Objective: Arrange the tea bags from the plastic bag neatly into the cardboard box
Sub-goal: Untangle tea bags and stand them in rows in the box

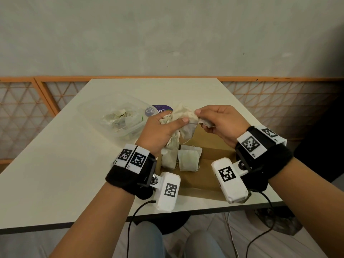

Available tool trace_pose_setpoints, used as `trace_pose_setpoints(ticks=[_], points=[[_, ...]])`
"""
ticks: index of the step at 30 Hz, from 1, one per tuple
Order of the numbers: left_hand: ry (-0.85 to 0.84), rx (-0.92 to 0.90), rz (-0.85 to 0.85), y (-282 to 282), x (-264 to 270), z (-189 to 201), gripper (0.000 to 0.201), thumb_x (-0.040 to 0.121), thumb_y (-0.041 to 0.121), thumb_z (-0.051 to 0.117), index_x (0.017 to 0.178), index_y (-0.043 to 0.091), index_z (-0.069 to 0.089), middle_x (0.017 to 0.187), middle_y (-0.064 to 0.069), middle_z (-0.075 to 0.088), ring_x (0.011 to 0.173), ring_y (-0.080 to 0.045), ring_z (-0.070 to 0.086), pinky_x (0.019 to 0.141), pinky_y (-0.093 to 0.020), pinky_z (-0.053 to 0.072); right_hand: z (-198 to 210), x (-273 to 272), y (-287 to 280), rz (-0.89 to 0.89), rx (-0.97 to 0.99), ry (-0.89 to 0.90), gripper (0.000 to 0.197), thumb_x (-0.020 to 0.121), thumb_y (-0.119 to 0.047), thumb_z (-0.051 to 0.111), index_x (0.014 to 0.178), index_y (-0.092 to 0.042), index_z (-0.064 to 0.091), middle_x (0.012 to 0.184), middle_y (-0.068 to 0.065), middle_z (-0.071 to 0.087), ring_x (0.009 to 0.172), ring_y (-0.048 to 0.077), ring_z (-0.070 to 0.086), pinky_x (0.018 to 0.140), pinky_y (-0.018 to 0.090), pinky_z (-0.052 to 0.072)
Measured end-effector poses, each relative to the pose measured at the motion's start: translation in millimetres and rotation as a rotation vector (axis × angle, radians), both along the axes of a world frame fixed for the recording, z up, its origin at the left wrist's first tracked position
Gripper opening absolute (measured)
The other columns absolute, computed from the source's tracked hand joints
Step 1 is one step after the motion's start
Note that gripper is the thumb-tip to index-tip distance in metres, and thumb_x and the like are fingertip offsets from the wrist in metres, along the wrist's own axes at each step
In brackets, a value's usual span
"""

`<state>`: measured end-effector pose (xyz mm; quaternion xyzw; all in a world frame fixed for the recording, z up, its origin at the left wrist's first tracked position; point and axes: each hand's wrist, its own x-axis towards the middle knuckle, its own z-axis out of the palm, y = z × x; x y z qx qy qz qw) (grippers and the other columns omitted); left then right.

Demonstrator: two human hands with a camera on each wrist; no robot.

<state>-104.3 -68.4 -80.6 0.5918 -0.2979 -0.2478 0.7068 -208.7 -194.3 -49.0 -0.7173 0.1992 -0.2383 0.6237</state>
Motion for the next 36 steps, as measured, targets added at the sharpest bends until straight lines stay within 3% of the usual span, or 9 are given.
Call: trace_pose_setpoints(ticks=[3,8,11,16,22,27,29,32,36], points=[[0.011,-0.017,0.016,0.3,-2.0,2.0,0.011,0.081,0.011,0.071,0.092,0.014,0.072,0.085,-0.001,0.075,0.077,-0.011,0.070,0.074,-0.025,0.056,-0.5,0.9,-1.0,-0.013,-0.005,0.014,0.009,0.083,-0.010,0.065,0.075,-0.009,0.070,0.067,0.010,0.054,0.055,0.011,0.045,0.056,0.023,0.037],[0.076,-0.022,0.077,1.1,-1.0,2.1,0.009,0.081,0.017,0.073,0.090,0.015,0.073,0.094,-0.012,0.074,0.085,-0.023,0.069,0.081,-0.037,0.054,-1.9,0.5,-3.8,-0.053,-0.013,0.017,0.006,0.080,-0.011,0.069,0.074,-0.011,0.070,0.071,0.011,0.056,0.059,0.013,0.046,0.058,0.023,0.038],[0.092,-0.038,0.097,-0.4,-2.6,1.2,0.010,0.082,0.017,0.072,0.091,0.015,0.073,0.090,-0.009,0.074,0.081,-0.020,0.070,0.076,-0.034,0.056,-3.7,-0.4,-3.8,-0.034,0.040,0.014,0.011,0.082,-0.018,0.069,0.072,-0.012,0.070,0.069,0.007,0.055,0.059,0.013,0.046,0.060,0.024,0.039],[0.086,-0.025,0.108,-3.9,-6.4,1.0,0.008,0.083,0.019,0.071,0.090,0.017,0.073,0.088,-0.006,0.075,0.081,-0.019,0.071,0.078,-0.034,0.056,-1.9,0.9,0.5,0.005,-0.244,0.095,0.019,0.071,-0.030,0.077,0.067,-0.014,0.067,0.050,-0.011,0.051,0.052,0.006,0.045,0.060,0.021,0.038],[0.065,0.040,-0.033,4.1,-1.6,11.5,0.020,0.080,0.020,0.073,0.098,0.010,0.071,0.088,-0.004,0.075,0.081,-0.014,0.072,0.068,-0.024,0.055,7.5,-5.1,-3.2,0.027,-0.440,0.191,0.015,0.076,-0.028,0.074,0.069,-0.016,0.068,0.052,-0.007,0.051,0.047,-0.002,0.044,0.050,0.006,0.034],[0.040,0.070,0.090,1.0,5.7,15.1,0.009,0.080,0.017,0.074,0.088,0.014,0.072,0.086,-0.006,0.074,0.077,-0.018,0.070,0.071,-0.029,0.054,2.4,-4.8,-7.4,0.046,-0.231,0.102,0.009,0.086,-0.018,0.064,0.089,-0.019,0.072,0.082,0.004,0.066,0.074,0.012,0.056,0.072,0.024,0.046],[0.061,0.075,0.178,-0.3,9.7,13.1,0.005,0.082,0.020,0.072,0.086,0.017,0.071,0.084,-0.005,0.072,0.075,-0.018,0.067,0.069,-0.027,0.052,-0.9,-7.2,-8.6,0.045,-0.187,0.038,0.023,0.088,-0.005,0.059,0.106,-0.017,0.067,0.087,0.000,0.066,0.072,0.003,0.058,0.065,0.012,0.045],[0.099,0.103,0.209,-3.2,11.5,8.6,0.005,0.085,0.020,0.069,0.089,0.017,0.069,0.086,-0.006,0.071,0.079,-0.020,0.067,0.068,-0.026,0.052,-4.0,-9.4,-8.8,0.056,-0.108,-0.040,0.041,0.085,0.004,0.059,0.122,-0.013,0.057,0.074,-0.002,0.066,0.058,-0.005,0.059,0.052,0.004,0.039],[0.099,0.109,0.111,-7.0,5.0,6.5,0.007,0.084,0.020,0.069,0.091,0.017,0.071,0.085,-0.003,0.073,0.078,-0.018,0.070,0.072,-0.030,0.055,-2.7,-4.2,-5.7,0.081,-0.008,-0.090,0.039,0.082,0.009,0.059,0.112,-0.016,0.057,0.065,-0.007,0.070,0.057,0.000,0.059,0.048,0.010,0.038]])
